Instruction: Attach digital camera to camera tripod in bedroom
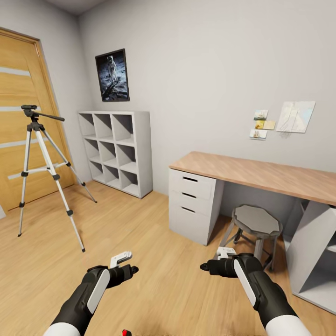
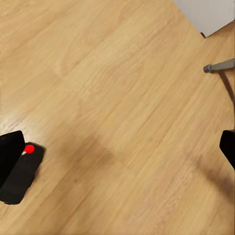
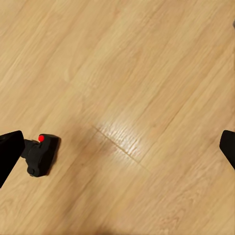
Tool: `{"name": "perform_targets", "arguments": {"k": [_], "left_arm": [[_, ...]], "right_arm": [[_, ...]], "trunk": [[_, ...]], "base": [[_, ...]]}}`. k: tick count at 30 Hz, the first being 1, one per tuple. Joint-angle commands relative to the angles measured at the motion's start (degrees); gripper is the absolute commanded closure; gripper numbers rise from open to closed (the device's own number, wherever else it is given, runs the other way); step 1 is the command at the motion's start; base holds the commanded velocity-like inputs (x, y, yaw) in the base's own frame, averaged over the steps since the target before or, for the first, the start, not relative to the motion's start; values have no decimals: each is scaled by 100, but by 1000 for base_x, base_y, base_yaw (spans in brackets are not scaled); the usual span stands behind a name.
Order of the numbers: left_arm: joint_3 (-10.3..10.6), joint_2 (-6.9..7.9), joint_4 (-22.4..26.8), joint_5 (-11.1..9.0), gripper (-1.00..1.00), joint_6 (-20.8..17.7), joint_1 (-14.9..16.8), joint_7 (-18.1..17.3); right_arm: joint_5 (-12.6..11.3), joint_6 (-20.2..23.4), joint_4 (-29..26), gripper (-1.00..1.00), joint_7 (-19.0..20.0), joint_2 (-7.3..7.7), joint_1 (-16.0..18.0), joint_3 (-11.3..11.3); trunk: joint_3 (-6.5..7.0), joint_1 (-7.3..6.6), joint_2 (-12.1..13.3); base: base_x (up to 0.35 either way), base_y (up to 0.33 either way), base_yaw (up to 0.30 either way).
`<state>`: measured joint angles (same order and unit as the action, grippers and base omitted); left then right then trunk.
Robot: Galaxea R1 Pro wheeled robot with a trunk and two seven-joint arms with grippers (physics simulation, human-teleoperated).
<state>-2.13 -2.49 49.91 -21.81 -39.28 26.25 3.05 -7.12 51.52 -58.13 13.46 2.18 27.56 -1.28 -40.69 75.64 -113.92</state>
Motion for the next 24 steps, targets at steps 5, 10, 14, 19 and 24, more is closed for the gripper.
{"name": "perform_targets", "arguments": {"k": [5, 10, 14, 19, 24], "left_arm": [[-4, -12, -15, -19, -100, 2, 3, 231], [8, -26, -16, -7, -100, 7, 3, 429], [10, -30, -15, -2, -100, 8, 3, 467], [16, -31, 10, -3, -100, 13, 3, 479], [27, -30, 27, 16, -100, 17, 3, 481]], "right_arm": [[-53, -20, -26, -100, -52, -8, 3, -24], [-50, -93, -47, -100, -47, -4, 3, -29], [-57, -106, -33, -100, -30, 17, 3, -19], [-116, -117, -48, -100, -7, 44, 7, 2], [-129, -124, -52, -100, 156, 54, 4, -1]], "trunk": [[-96, 110, -205], [-186, 220, -405], [-258, 307, -566], [-348, 417, -766], [-437, 527, -967]], "base": [[0, 0, 0], [0, 0, 0], [0, 0, 0], [0, 0, 0], [0, 0, 0]]}}
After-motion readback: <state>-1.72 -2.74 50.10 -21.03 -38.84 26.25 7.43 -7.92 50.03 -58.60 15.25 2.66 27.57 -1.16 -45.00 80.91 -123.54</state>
